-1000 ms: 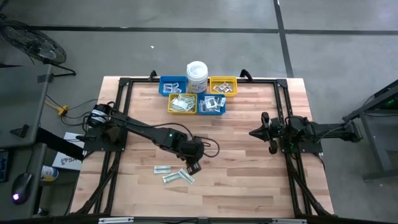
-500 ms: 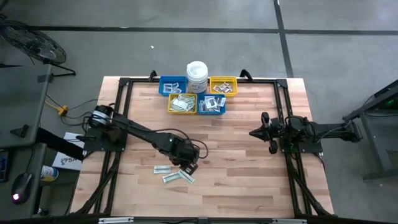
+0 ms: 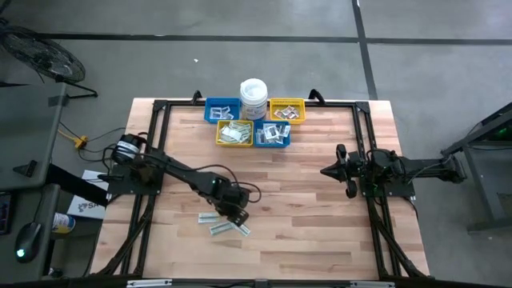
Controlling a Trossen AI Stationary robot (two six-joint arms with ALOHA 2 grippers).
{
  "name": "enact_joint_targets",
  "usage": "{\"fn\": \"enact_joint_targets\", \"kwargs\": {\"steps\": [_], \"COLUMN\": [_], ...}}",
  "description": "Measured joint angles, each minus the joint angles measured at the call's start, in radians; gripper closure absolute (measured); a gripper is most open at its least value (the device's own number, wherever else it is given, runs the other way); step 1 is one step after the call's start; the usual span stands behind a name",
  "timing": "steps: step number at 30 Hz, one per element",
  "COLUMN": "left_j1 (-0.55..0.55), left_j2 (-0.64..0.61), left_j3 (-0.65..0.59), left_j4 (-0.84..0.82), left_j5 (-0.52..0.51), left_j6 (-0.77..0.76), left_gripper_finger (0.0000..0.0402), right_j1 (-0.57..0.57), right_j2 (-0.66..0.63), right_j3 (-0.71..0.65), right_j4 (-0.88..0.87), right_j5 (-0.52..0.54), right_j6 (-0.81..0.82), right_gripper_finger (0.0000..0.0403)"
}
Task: Pick & Place First Aid Supplies
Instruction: Put the green bandage pad into the left yellow bin
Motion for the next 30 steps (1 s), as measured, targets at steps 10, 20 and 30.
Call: {"fn": "enact_joint_targets", "kwargs": {"steps": [10, 20, 30], "left_j1": [0.001, -0.001, -0.001], "left_j2": [0.0, 0.002, 0.004], "left_j3": [-0.085, -0.086, -0.088], "left_j4": [0.176, 0.168, 0.16], "left_j5": [0.094, 0.09, 0.084], "left_j6": [-0.025, -0.027, -0.028], "left_gripper_finger": [0.0268, 0.0292, 0.0397], "right_j1": [0.0, 0.0, 0.0], "right_j2": [0.0, 0.0, 0.0], "right_j3": [0.0, 0.0, 0.0], "right_j4": [0.001, 0.001, 0.002], "right_j5": [0.0, 0.0, 0.0], "right_j6": [0.0, 0.0, 0.0], "right_gripper_finger": [0.0402, 0.0402, 0.0402]}}
